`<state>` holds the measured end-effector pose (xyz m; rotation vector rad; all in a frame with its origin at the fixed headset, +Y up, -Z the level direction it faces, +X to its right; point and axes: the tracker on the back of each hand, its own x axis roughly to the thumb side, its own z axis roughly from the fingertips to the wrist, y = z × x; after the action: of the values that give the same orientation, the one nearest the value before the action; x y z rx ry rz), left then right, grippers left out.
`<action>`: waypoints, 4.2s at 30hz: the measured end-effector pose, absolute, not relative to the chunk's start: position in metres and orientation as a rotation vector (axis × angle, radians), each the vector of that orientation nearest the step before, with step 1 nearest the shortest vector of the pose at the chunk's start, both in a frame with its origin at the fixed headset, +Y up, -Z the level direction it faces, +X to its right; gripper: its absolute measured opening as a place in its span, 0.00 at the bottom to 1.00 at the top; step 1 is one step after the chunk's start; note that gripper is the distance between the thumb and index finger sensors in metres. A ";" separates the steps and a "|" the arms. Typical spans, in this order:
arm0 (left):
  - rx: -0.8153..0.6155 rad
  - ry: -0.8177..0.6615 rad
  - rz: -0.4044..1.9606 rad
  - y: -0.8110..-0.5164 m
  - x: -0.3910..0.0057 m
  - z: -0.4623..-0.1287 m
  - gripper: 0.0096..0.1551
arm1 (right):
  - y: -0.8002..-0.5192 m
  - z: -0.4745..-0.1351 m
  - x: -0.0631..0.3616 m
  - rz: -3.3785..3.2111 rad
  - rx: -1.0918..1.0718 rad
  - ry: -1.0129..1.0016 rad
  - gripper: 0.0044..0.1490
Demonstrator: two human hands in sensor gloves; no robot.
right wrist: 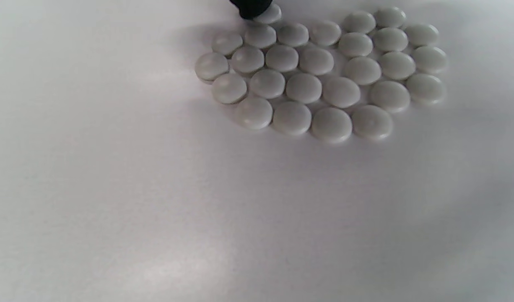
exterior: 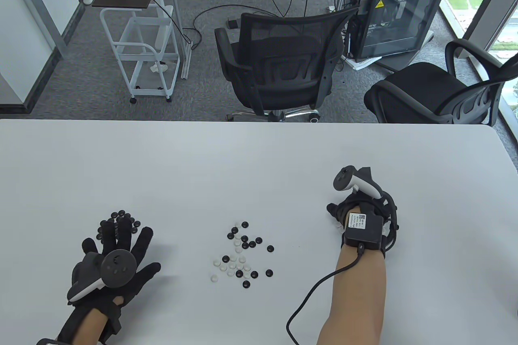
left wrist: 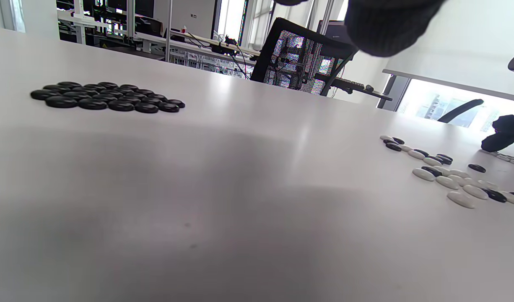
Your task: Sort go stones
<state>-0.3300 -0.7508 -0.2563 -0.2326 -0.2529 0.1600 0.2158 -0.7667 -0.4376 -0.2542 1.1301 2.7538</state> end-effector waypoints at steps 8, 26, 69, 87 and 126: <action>-0.242 -0.251 0.153 -0.751 -0.328 -0.257 0.49 | -0.764 -0.437 0.217 2.744 -0.243 1.133 0.47; -0.240 -0.258 0.156 -0.751 -0.327 -0.256 0.49 | -0.728 -0.427 0.013 2.752 0.764 1.174 0.45; -0.253 -0.254 0.155 -0.751 -0.327 -0.256 0.49 | -0.770 -0.441 0.199 2.704 -0.154 1.076 0.48; -0.250 -0.252 0.150 -0.753 -0.325 -0.258 0.49 | -0.761 -0.438 0.197 2.705 -0.138 1.112 0.49; -0.224 -0.251 0.167 -0.752 -0.329 -0.256 0.49 | -0.764 -0.370 -0.021 2.569 1.106 1.266 0.46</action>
<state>-0.3289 -0.7515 -0.2563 -0.2236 -0.2514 0.1668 -0.0214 -0.7644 -0.3702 1.1059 1.2662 2.5687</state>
